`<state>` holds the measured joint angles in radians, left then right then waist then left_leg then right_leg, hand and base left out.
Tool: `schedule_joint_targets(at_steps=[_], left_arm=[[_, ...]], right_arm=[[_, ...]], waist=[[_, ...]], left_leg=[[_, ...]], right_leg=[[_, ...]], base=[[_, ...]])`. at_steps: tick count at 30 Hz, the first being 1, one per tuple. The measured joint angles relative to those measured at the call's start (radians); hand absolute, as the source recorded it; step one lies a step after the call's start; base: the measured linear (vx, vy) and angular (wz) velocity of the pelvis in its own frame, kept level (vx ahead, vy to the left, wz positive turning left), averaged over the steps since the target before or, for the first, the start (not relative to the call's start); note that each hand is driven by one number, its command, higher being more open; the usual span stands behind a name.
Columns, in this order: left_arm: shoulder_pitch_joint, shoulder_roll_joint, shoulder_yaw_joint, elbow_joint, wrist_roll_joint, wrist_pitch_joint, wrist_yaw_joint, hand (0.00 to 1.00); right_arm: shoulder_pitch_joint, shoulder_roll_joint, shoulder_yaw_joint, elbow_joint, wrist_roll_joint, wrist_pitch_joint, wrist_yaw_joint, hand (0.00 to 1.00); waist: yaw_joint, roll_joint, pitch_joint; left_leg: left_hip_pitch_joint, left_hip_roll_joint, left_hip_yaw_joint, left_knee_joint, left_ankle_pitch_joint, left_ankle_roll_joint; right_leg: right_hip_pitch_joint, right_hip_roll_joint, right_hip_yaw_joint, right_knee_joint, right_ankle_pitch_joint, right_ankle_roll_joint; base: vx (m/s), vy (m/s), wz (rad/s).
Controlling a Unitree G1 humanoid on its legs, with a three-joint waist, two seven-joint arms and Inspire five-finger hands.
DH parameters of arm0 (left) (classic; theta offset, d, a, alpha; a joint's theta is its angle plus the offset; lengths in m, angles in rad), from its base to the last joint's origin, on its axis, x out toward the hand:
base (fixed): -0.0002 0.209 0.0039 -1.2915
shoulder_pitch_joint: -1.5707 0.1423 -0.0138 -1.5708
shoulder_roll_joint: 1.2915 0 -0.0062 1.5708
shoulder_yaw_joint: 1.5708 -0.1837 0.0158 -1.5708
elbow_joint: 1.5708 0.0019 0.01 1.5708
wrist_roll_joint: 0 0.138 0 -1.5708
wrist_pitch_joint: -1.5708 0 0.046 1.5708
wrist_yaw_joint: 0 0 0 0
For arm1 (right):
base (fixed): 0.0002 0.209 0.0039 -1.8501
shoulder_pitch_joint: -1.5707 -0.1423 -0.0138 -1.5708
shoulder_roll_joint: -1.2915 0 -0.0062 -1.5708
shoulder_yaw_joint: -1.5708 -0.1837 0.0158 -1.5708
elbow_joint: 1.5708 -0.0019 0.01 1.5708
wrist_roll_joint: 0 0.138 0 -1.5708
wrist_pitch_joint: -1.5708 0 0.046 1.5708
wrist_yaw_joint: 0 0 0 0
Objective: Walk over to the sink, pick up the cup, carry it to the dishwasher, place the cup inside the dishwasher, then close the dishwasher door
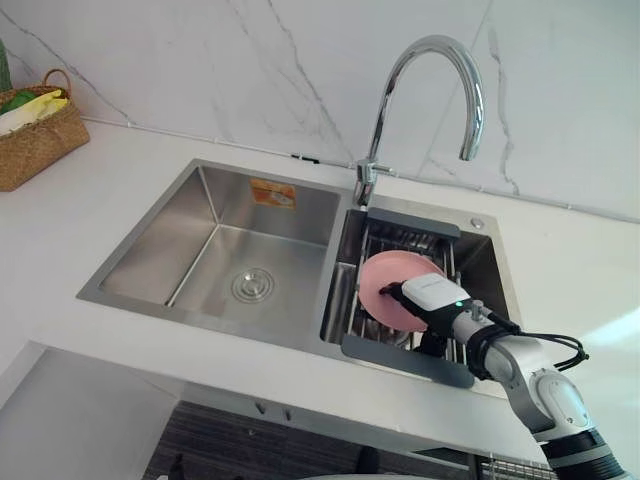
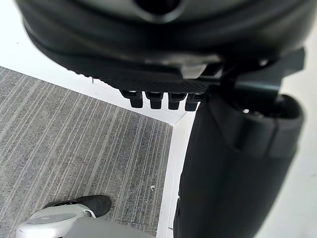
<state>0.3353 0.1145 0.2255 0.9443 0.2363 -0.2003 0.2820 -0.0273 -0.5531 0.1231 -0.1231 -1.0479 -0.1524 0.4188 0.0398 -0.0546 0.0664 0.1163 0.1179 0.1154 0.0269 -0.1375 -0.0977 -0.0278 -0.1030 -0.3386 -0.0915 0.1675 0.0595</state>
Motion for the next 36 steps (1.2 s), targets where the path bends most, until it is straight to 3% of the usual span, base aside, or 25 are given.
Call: schedule_joint_targets(at_steps=[6, 13, 36], left_arm=[[0.001, 0.005, 0.001, 0.002, 0.002, -0.004, 0.011, 1.0], [0.004, -0.001, 0.0, 0.004, 0.019, -0.016, 0.04, 1.0], [0.004, -0.019, 0.0, 0.027, 0.017, -0.029, 0.064, 1.0]], right_arm=[[0.052, 0.001, -0.001, 0.0, -0.017, -0.007, -0.168, 0.0], [0.103, 0.006, -0.021, 0.001, -0.015, -0.002, -0.299, 0.0], [0.154, 0.014, -0.054, 0.03, 0.228, 0.008, -0.554, 0.0]], waist=[[-0.012, -0.006, 0.01], [-0.014, 0.004, 0.023], [-0.027, 0.044, 0.039]], left_leg=[[0.0, 0.0, -0.001, -0.008, 0.006, -0.001], [0.001, 0.002, -0.001, -0.011, 0.009, -0.002], [0.0, 0.003, -0.006, -0.016, 0.022, -0.004]], right_leg=[[0.0, 0.0, -0.001, 0.0, 0.0, 0.0], [-0.003, 0.003, 0.003, 0.0, 0.0, 0.0], [-0.004, 0.005, -0.001, 0.0, 0.004, -0.005]], base=[[0.0, 0.0, 0.0], [0.0, 0.0, 0.0], [0.0, 0.0, 0.01]])
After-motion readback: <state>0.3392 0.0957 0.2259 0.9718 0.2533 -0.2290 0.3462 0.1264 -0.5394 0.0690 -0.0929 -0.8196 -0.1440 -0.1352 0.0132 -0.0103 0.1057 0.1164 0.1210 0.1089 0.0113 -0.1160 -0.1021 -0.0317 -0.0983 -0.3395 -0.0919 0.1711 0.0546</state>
